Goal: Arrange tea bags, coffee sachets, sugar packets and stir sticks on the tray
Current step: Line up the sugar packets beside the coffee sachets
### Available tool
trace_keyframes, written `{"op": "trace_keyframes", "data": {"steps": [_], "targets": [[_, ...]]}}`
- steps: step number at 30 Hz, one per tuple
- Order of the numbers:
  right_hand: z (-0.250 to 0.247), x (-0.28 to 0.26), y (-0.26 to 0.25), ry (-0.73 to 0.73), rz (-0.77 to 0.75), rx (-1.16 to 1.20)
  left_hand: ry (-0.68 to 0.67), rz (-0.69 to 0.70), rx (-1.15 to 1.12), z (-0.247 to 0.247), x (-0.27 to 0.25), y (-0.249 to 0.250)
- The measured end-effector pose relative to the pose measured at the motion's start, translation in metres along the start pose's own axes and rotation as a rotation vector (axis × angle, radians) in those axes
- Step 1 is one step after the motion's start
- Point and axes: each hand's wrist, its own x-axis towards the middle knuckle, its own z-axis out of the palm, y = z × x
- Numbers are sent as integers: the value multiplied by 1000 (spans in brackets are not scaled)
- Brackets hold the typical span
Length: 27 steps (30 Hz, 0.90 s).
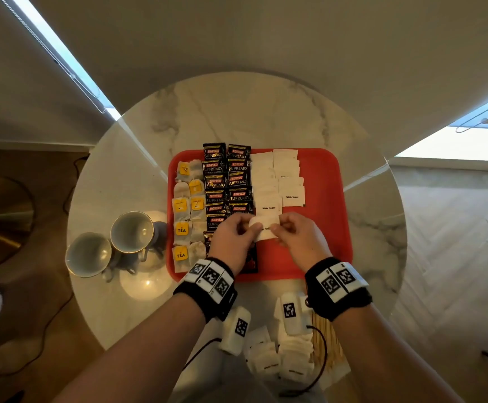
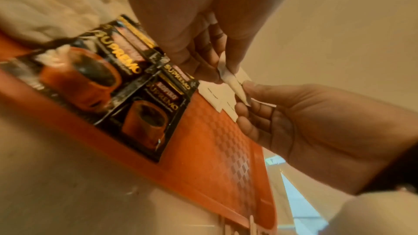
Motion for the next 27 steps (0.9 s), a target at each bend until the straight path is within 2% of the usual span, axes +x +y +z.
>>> {"op": "trace_keyframes", "data": {"steps": [3,7,11,14,18,24,27], "targets": [[-18,9,7,89,20,21,-35,125,188,8,10,16],[-43,33,19,225,136,-18,-67,373,524,11,30,27],[-42,51,21,224,165,-118,-148,560,938,22,51,18],[-37,58,20,246,154,-183,-182,614,1107,27,59,15],[-32,64,22,260,136,-273,-220,624,1194,29,64,12],[-38,45,19,250,112,-328,-208,626,1128,23,50,11],[-39,10,19,185,74,-279,-333,630,996,20,18,6]]}}
